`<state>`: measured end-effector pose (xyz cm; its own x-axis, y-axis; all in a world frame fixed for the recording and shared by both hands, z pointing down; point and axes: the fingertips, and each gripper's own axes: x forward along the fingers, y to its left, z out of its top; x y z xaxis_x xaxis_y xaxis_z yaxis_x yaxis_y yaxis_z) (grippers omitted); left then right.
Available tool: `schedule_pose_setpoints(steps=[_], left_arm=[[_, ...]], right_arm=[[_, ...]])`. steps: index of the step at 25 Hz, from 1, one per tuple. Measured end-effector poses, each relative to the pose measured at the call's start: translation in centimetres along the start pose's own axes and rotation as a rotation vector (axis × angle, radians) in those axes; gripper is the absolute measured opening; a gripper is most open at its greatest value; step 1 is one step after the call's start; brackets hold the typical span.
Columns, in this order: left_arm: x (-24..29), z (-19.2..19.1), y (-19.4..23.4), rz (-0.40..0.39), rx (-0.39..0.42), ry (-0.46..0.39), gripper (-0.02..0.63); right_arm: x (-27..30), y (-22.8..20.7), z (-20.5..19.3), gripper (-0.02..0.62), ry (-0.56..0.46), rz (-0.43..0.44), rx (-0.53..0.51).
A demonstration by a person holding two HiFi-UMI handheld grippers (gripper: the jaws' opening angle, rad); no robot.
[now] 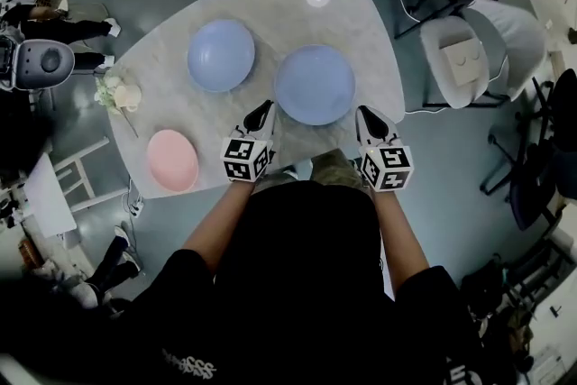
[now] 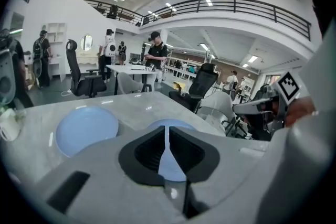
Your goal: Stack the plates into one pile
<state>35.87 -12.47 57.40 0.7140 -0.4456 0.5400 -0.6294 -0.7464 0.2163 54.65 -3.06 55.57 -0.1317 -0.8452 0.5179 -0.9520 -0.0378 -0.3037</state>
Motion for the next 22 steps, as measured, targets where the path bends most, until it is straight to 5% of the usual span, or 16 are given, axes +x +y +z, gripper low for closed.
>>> schedule_pose_setpoints(steps=[4,8,10,22], left_arm=[[3.0,-2.4,1.3,0.055,-0.085,0.075,0.023],[4.4,-6.0,3.1,0.101,-0.232,0.15,0.13],[5.1,-7.4,3.7,0.114,-0.303,0.178,0.158],[8.2,-13.1,5.4,0.137,-0.487,0.308,0.161]], right_arm=[[3.3,-3.1,-0.8,0.015,0.08,0.025,-0.009],[6.3,-4.4,-2.1,0.022,0.157,0.065,0.016],[7.8,-5.3,-3.0,0.076,0.201,0.063,0.019],[13.7,-8.2,-9.6,0.089,0.404,0.058,0.095]])
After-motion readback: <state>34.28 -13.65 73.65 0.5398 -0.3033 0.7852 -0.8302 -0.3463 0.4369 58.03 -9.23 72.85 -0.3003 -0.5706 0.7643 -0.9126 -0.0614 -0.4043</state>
